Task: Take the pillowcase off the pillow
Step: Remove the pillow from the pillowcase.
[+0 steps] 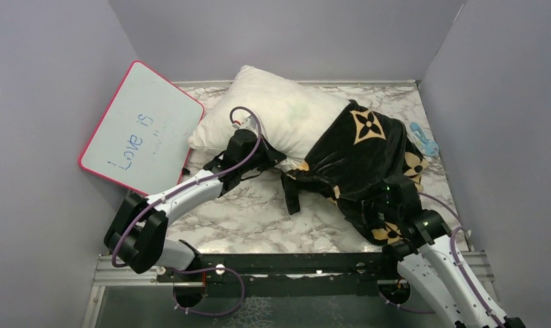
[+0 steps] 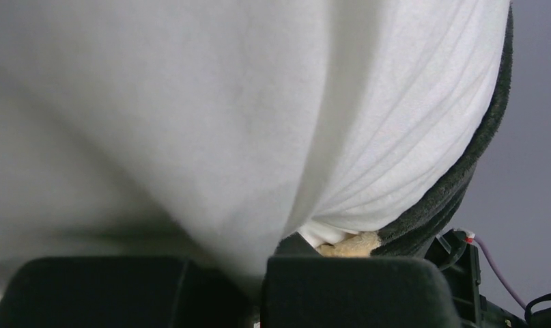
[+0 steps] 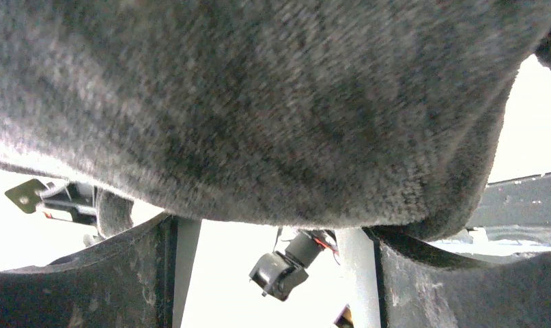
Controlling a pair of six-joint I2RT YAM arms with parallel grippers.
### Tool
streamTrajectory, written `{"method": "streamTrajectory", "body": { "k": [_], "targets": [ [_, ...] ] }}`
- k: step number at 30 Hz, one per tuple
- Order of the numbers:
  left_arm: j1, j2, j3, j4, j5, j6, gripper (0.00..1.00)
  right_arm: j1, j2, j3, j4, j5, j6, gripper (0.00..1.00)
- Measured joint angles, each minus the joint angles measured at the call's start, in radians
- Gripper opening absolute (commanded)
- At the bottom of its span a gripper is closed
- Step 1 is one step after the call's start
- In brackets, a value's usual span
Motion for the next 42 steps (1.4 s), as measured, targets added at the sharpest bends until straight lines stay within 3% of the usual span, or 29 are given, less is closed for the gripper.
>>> {"method": "streamTrajectory", "body": {
  "k": [4,8,11,20,32,35,39,42],
  "targets": [
    [0.000,-0.006,0.000,-0.013,-0.001,0.008,0.00,0.002,-0.014,-0.037,0.013,0.078,0.062,0.60],
    [-0.004,-0.021,-0.002,-0.035,-0.002,0.020,0.00,0.008,-0.026,-0.043,0.021,0.182,0.087,0.16],
    [-0.006,-0.033,-0.002,-0.051,-0.003,0.029,0.00,0.010,-0.062,-0.037,0.028,0.264,0.079,0.01],
    [0.000,-0.060,-0.020,-0.021,0.065,0.036,0.00,0.026,-0.039,0.162,-0.074,0.529,-0.091,0.00],
    [0.167,-0.087,-0.047,0.009,0.187,0.043,0.00,0.027,0.077,0.371,-0.228,0.797,-0.327,0.01],
    [0.169,-0.089,-0.053,0.010,0.199,0.044,0.00,0.027,0.092,0.385,-0.244,0.830,-0.364,0.13],
    [0.174,-0.093,-0.069,0.014,0.211,0.044,0.00,0.024,0.096,0.399,-0.249,0.847,-0.447,0.41],
    [0.202,-0.093,-0.084,0.000,0.206,0.048,0.00,0.011,0.074,0.414,-0.225,0.847,-0.520,0.48]
  ]
}}
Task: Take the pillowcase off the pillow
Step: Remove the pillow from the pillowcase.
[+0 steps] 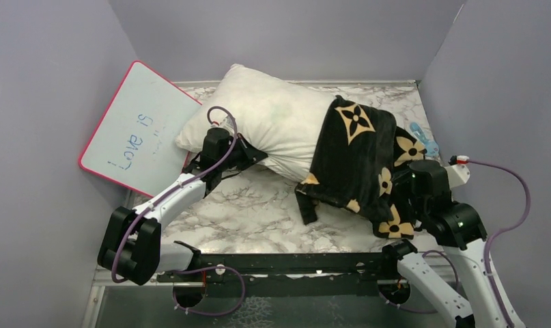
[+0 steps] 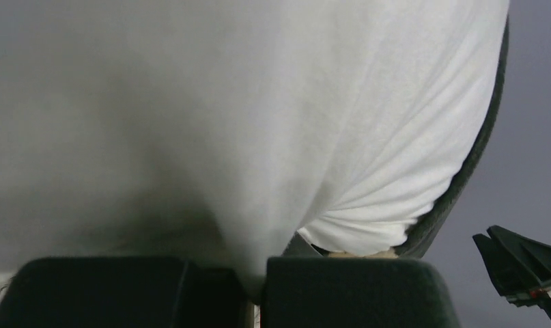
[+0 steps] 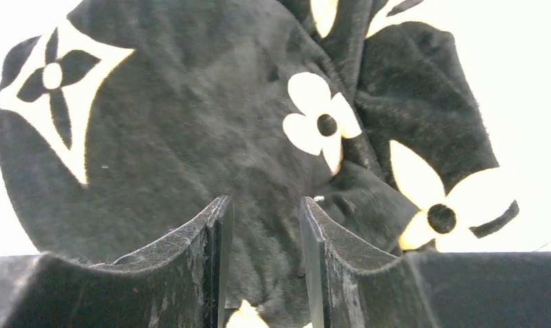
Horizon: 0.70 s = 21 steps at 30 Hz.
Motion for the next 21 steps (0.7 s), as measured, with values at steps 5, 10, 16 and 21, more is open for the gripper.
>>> {"method": "streamTrajectory", "body": {
  "k": [5,10,16,21],
  "targets": [
    [0.021,0.000,-0.017,-0.008,-0.006,0.000,0.00,-0.004,-0.044,-0.009,0.057,-0.201,-0.009,0.57],
    [0.021,-0.001,-0.018,-0.007,-0.006,-0.001,0.00,-0.004,-0.034,-0.134,0.219,-0.553,0.026,0.61],
    [0.019,-0.004,-0.019,-0.008,-0.006,-0.001,0.00,-0.004,0.135,-0.265,0.408,-0.924,0.061,0.70],
    [0.016,-0.008,-0.024,-0.013,-0.006,-0.001,0.00,-0.005,0.172,-0.272,0.402,-0.988,0.097,0.75]
  ]
}}
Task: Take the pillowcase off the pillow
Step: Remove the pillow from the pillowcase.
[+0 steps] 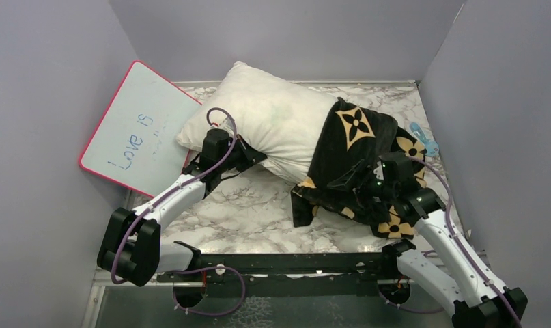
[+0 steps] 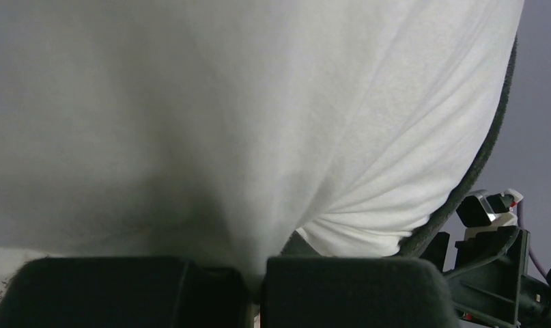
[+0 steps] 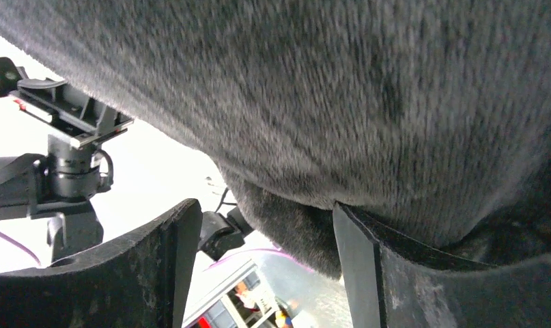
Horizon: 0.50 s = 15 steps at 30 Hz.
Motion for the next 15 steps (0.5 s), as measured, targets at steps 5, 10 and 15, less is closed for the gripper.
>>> {"method": "streamTrajectory", "body": {
  "k": [5,10,15],
  "targets": [
    [0.000,-0.003,0.000,0.000,0.000,0.000,0.00,0.000,-0.080,0.003,-0.023,-0.028,0.098,0.76],
    [0.000,-0.007,0.000,0.000,-0.001,-0.001,0.00,0.000,-0.152,0.027,-0.082,-0.037,0.232,0.76],
    [0.000,-0.007,0.000,0.000,-0.001,-0.007,0.00,0.000,-0.167,-0.011,-0.141,-0.070,0.330,0.75]
  ]
}}
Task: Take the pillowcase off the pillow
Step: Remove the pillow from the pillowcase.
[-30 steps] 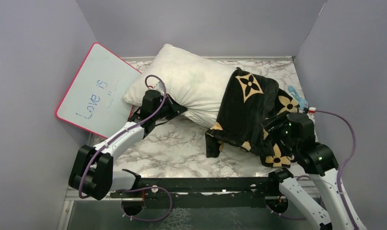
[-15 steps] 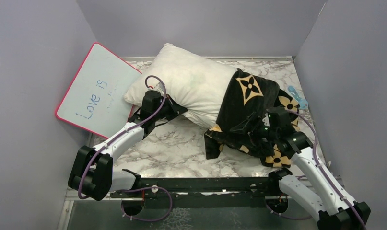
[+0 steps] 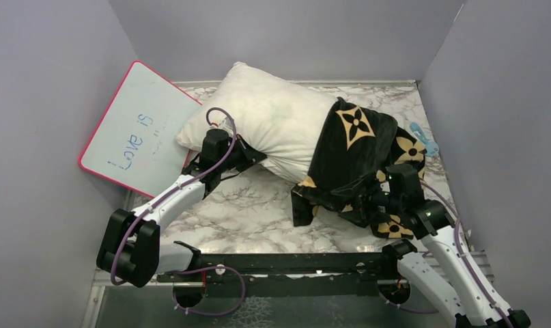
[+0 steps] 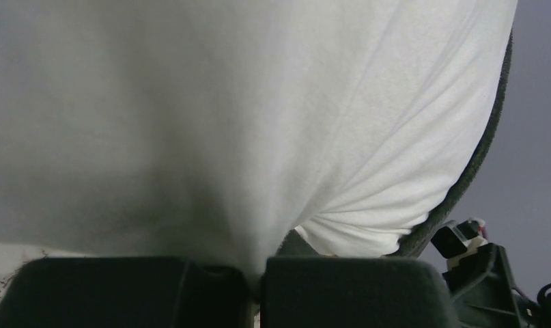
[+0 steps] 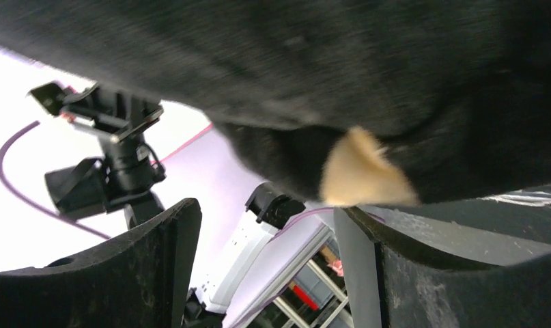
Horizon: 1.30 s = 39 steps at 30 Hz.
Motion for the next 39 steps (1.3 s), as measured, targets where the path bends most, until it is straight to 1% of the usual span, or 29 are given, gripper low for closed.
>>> {"method": "streamTrajectory", "body": {
  "k": [4,5,7,11,13,15,16,19,22,25,27,28,29,32,35,36,39],
  "targets": [
    [0.000,0.000,0.000,0.000,0.000,-0.001,0.00,0.000,0.013,-0.071,-0.004,-0.005,0.044,0.75],
    [0.000,0.000,0.000,0.000,0.000,-0.001,0.00,0.000,0.016,-0.085,-0.002,-0.005,0.056,0.73],
    [0.000,0.000,0.000,0.000,0.000,-0.001,0.00,0.000,0.023,-0.112,0.024,0.006,0.076,0.66],
    [-0.002,0.000,0.000,0.000,-0.001,-0.001,0.00,0.000,0.031,-0.158,0.111,0.051,0.103,0.32],
    [-0.002,0.000,0.000,0.000,-0.001,-0.001,0.00,0.001,0.035,-0.155,0.113,0.101,0.110,0.11],
    [-0.006,-0.002,0.000,-0.004,-0.001,0.000,0.00,0.003,0.032,-0.129,0.081,0.182,0.111,0.02],
    [-0.008,-0.003,0.000,-0.007,0.000,0.000,0.00,0.003,0.026,-0.105,0.048,0.234,0.112,0.01],
    [-0.021,-0.013,0.000,-0.011,0.007,0.004,0.00,0.008,-0.023,-0.009,-0.068,0.428,0.113,0.01],
    [-0.034,-0.029,0.000,-0.011,0.025,0.010,0.00,0.013,-0.091,0.084,-0.208,0.656,0.142,0.01],
    [-0.039,-0.047,0.000,-0.017,0.039,0.014,0.00,0.014,-0.124,0.135,-0.335,0.826,0.164,0.01],
    [-0.039,-0.057,-0.010,-0.017,0.046,0.015,0.00,0.014,-0.121,0.151,-0.385,0.890,0.158,0.01],
    [-0.039,-0.060,-0.016,-0.016,0.050,0.015,0.00,0.015,-0.114,0.158,-0.404,0.913,0.150,0.02],
    [-0.039,-0.061,-0.022,-0.017,0.052,0.015,0.00,0.015,-0.105,0.165,-0.417,0.929,0.139,0.09],
    [-0.039,-0.061,-0.031,-0.018,0.055,0.018,0.00,0.016,-0.074,0.190,-0.423,0.944,0.072,0.35],
    [-0.030,-0.071,-0.038,-0.026,0.054,0.039,0.00,0.009,-0.082,0.219,-0.390,0.964,-0.100,0.57],
    [-0.024,-0.074,-0.042,-0.034,0.053,0.046,0.00,0.007,-0.097,0.228,-0.365,0.959,-0.161,0.62],
    [-0.008,-0.090,-0.065,-0.053,0.052,0.069,0.00,0.005,-0.169,0.243,-0.248,0.911,-0.350,0.69]
  ]
}}
